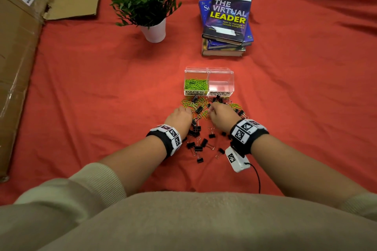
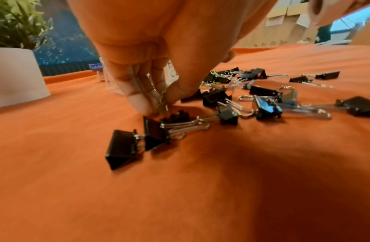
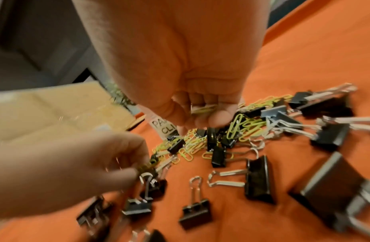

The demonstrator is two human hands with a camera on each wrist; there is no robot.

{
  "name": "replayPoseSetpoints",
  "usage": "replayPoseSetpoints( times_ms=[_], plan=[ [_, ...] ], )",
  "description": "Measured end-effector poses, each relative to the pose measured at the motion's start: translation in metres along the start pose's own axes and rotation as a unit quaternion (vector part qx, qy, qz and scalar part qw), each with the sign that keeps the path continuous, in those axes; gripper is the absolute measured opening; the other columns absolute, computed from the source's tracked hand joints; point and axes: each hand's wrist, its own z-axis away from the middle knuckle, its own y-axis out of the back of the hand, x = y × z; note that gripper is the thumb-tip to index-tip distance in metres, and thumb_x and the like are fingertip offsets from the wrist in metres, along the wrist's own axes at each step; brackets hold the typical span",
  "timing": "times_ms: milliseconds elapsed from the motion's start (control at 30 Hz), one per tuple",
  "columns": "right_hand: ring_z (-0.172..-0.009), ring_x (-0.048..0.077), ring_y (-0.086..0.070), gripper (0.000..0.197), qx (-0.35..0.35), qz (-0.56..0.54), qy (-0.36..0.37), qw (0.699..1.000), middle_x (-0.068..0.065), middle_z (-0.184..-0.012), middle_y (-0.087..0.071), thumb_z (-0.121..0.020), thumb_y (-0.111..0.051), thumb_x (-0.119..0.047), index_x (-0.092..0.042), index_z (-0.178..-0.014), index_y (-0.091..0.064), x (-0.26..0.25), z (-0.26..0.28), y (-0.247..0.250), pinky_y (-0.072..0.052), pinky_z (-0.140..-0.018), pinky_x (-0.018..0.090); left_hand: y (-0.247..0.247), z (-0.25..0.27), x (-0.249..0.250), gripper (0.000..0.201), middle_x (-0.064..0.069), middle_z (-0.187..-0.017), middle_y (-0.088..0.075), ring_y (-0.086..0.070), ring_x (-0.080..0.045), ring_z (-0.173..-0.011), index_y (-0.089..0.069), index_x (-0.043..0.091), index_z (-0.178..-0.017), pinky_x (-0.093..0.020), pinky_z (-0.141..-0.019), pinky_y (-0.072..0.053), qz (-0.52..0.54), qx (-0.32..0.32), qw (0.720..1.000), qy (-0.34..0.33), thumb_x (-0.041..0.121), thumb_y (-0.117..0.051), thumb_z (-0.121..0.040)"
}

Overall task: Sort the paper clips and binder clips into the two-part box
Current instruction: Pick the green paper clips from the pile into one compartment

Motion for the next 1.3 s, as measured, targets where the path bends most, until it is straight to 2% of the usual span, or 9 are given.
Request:
replayPoseSetpoints(
  times_ms=[133,333,467,600,800,933,1033,1200,1300],
  plan=[
    [-0.106,0.028,-0.055,0.025,-0.006,0.102,0.049,0.994,0.011,-0.115,-0.056,-0.088,-0.053,-0.016,-0.007,-0.112,-0.056,-0.005,-0.011,-0.012,-0.048,-0.089,0.037,0.006,-0.001,-0.008,0.029,-0.016,-0.118,-0.055,-0.054,-0.034,-0.109,-0.048,0.003,-0.117,-0.042,-0.089,-0.046,0.075,0.006,0.997,0.010,0.002,-0.045,-0.088],
    [-0.120,0.032,-0.047,0.030,0.013,0.186,0.082,0.979,0.016,-0.129,-0.050,-0.095,-0.044,-0.017,0.002,-0.117,-0.053,0.001,-0.007,-0.023,-0.044,-0.097,0.043,0.023,0.001,-0.026,0.011,-0.007,-0.083,-0.061,-0.058,-0.025,-0.076,-0.056,0.009,-0.092,-0.035,-0.070,-0.048,0.336,0.051,0.934,0.105,0.014,-0.047,-0.093],
    [-0.104,0.030,-0.054,0.023,0.005,0.143,0.057,0.988,0.017,-0.114,-0.055,-0.090,-0.045,-0.012,0.002,-0.105,-0.055,0.005,-0.004,-0.024,-0.046,-0.088,0.040,0.033,-0.005,-0.038,0.019,0.000,-0.065,-0.056,-0.050,-0.016,-0.055,-0.056,0.013,-0.087,-0.030,-0.059,-0.045,0.469,0.046,0.872,0.133,0.018,-0.040,-0.096],
    [-0.062,0.017,-0.055,0.008,0.019,-0.076,-0.041,0.996,0.007,-0.077,-0.063,-0.086,-0.055,-0.013,-0.007,-0.082,-0.056,0.007,-0.001,-0.010,-0.051,-0.056,0.029,0.034,-0.011,-0.040,0.030,0.000,-0.061,-0.044,-0.041,-0.015,-0.054,-0.050,0.018,-0.071,-0.026,-0.051,-0.035,0.558,0.016,0.818,0.139,0.011,-0.031,-0.092],
    [-0.057,0.014,-0.054,0.005,-0.002,-0.368,-0.105,0.924,0.006,-0.071,-0.065,-0.082,-0.063,-0.003,-0.006,-0.079,-0.061,0.012,0.002,0.018,-0.045,-0.048,0.019,0.039,-0.014,-0.024,0.028,-0.004,-0.058,-0.036,-0.033,-0.014,-0.042,-0.041,0.012,-0.063,-0.016,-0.037,-0.030,0.645,-0.044,0.745,0.165,0.003,-0.026,-0.085],
    [-0.063,0.017,-0.055,0.019,-0.042,-0.495,-0.124,0.859,0.009,-0.075,-0.060,-0.088,-0.051,0.005,0.001,-0.103,-0.062,0.011,0.002,0.023,-0.048,-0.059,0.025,0.038,-0.014,-0.020,0.034,0.001,-0.056,-0.033,-0.029,-0.014,-0.045,-0.039,0.016,-0.063,-0.020,-0.043,-0.028,0.643,-0.080,0.750,0.134,0.020,-0.025,-0.093],
    [-0.058,0.018,-0.052,0.011,-0.060,-0.513,-0.141,0.845,0.008,-0.070,-0.052,-0.090,-0.048,-0.003,-0.001,-0.092,-0.059,0.004,-0.003,0.018,-0.042,-0.055,0.027,0.034,-0.017,-0.020,0.046,0.003,-0.054,-0.034,-0.031,-0.014,-0.044,-0.038,0.020,-0.059,-0.023,-0.047,-0.028,0.568,-0.080,0.807,0.137,0.042,-0.033,-0.098],
    [-0.064,0.016,-0.057,0.024,-0.066,-0.196,-0.052,0.977,0.006,-0.081,-0.064,-0.093,-0.051,-0.027,-0.007,-0.093,-0.062,-0.011,-0.013,-0.003,-0.047,-0.057,0.027,0.031,-0.017,-0.019,0.047,0.001,-0.052,-0.036,-0.032,-0.016,-0.046,-0.038,0.020,-0.056,-0.028,-0.049,-0.024,0.419,-0.017,0.901,0.111,0.032,-0.038,-0.101],
    [-0.075,0.019,-0.058,0.018,-0.065,-0.025,0.036,0.997,0.006,-0.094,-0.065,-0.092,-0.051,-0.024,-0.014,-0.104,-0.059,-0.019,-0.011,-0.021,-0.047,-0.064,0.028,0.031,-0.020,-0.019,0.034,-0.001,-0.061,-0.047,-0.038,-0.017,-0.052,-0.055,0.012,-0.073,-0.031,-0.055,-0.032,0.367,-0.011,0.925,0.102,0.018,-0.036,-0.100]
  ],
)
